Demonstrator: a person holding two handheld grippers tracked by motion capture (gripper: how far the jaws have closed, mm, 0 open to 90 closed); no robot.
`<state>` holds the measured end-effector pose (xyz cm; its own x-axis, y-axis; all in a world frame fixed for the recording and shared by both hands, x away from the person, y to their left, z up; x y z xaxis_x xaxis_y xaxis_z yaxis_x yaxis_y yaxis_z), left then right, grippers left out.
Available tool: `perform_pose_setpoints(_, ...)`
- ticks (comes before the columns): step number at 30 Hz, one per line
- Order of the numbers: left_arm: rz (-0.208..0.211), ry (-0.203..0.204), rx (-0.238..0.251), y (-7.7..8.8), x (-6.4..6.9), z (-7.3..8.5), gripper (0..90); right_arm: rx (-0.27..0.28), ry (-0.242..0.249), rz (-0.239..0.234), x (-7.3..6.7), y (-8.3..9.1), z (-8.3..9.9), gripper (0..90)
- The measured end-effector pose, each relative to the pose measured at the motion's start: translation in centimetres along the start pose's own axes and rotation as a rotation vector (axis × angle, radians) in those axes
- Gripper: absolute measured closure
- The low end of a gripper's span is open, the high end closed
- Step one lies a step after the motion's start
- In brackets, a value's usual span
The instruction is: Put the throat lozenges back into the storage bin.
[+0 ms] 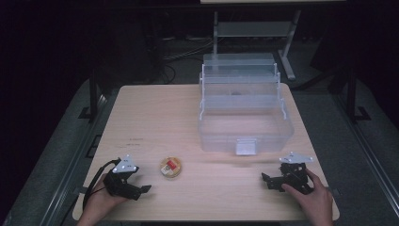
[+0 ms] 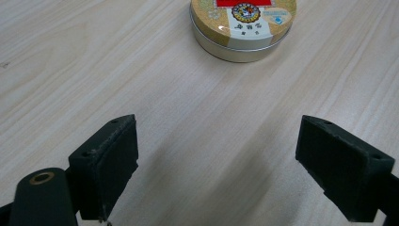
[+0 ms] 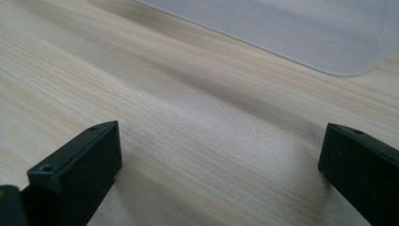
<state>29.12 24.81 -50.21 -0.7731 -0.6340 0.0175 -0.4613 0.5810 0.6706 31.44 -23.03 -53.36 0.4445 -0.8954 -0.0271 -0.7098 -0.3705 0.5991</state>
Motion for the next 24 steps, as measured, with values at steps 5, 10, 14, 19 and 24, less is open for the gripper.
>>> perform_pose_setpoints(5, 0.001, -0.003, -0.013, 0.2, -0.1, -0.4, 13.1, 0.000, 0.000, 0.000, 0.0, 0.0, 0.0, 0.0)
perform_pose_setpoints(10, 0.000, -0.007, -0.009, 0.2, -0.2, -1.0, 13.1, 0.000, 0.001, 0.001, 0.0, 0.0, 0.0, 0.0)
perform_pose_setpoints(14, 0.004, -0.007, -0.011, 0.2, -0.3, -1.5, 13.1, 0.000, 0.001, 0.001, 0.0, 0.0, 0.0, 0.0)
perform_pose_setpoints(19, 0.008, -0.014, -0.011, 0.1, -0.3, -2.4, 13.1, 0.001, 0.000, 0.002, 0.0, 0.0, 0.0, 0.0)
perform_pose_setpoints(24, 0.015, -0.017, -0.009, -0.1, -0.3, -3.0, 13.1, 0.001, 0.000, 0.004, 0.0, -0.1, 0.0, 0.0)
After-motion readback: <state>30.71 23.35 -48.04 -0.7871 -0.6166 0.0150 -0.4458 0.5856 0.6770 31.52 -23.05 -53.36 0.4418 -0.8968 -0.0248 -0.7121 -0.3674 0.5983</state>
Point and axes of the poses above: each handheld gripper's, and its own axes: y roughly backward along the jaws, z roughly out of its underside, x roughly to its right, the point moved 7 cm from there along -y, roughly forward along the jaws, and after that the axes turned 9 degrees about x, right-handed, at the moved point
